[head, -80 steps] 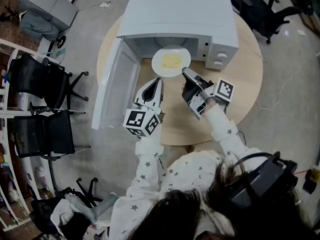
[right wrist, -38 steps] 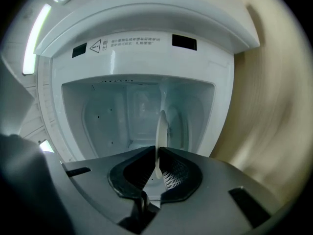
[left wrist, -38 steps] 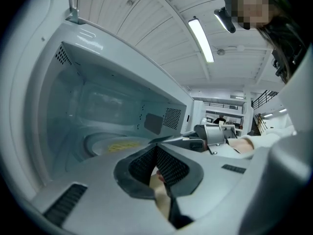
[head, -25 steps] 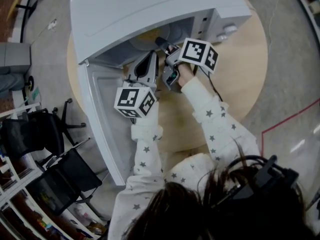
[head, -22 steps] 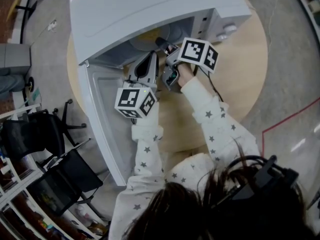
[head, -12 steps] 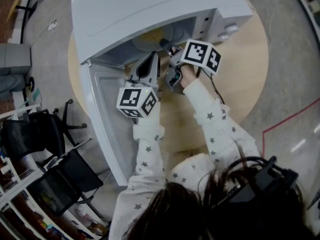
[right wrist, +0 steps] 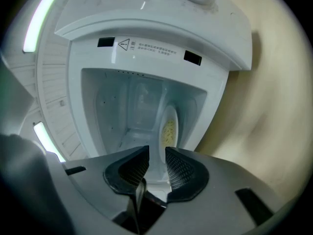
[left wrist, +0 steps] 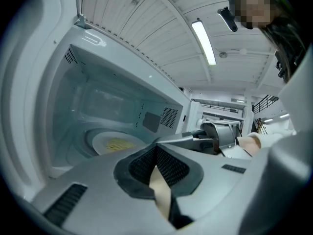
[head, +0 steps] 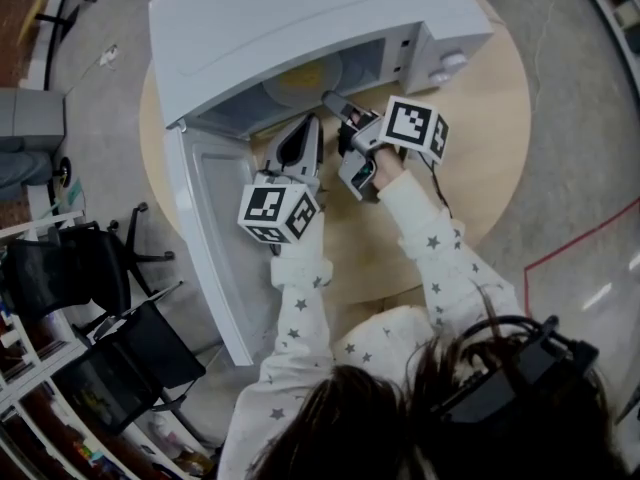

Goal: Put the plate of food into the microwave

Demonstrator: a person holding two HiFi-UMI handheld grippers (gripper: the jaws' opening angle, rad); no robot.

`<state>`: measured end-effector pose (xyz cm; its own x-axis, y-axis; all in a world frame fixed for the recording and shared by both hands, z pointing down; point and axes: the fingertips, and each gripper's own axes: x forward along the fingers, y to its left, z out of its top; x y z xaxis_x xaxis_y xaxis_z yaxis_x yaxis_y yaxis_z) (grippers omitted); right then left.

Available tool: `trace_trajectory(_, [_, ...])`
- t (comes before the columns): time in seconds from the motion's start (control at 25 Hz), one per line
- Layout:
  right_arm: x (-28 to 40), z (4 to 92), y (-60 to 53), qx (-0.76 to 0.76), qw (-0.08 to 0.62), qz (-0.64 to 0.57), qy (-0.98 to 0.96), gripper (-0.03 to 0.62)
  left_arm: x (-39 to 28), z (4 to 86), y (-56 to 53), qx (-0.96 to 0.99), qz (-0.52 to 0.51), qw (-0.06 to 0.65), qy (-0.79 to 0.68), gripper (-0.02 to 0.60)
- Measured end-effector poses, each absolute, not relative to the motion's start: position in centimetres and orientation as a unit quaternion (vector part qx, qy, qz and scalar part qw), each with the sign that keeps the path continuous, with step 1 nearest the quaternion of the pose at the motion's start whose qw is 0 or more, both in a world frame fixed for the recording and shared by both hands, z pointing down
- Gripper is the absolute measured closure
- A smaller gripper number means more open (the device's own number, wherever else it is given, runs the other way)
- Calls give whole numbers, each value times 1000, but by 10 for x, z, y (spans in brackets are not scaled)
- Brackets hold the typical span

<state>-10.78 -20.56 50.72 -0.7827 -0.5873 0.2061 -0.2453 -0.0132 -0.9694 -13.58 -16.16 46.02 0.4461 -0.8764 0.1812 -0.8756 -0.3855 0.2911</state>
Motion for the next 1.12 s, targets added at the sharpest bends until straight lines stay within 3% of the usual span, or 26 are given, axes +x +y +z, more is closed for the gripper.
trace_trajectory(0.08, [-103, 488, -190, -275, 148, -651, 692, 487, -128, 451, -147, 832, -7, 177, -526, 586])
trace_trajectory(0.16, [-96, 473, -178, -261, 153, -648, 699, 574, -120, 442, -136, 834, -12, 178, -523, 586])
trace_trajectory(0.24, [-91, 462, -171, -248, 157, -648, 703, 588, -117, 437, -130, 836, -13, 177, -519, 586])
trace_trajectory(0.68, [-63, 410, -120, -167, 156, -648, 727, 588, -78, 381, -84, 869, -41, 155, -467, 586])
trace_trajectory(1.12, [-33, 343, -80, -87, 200, -624, 750, 588, -41, 321, -27, 894, -50, 120, -430, 586])
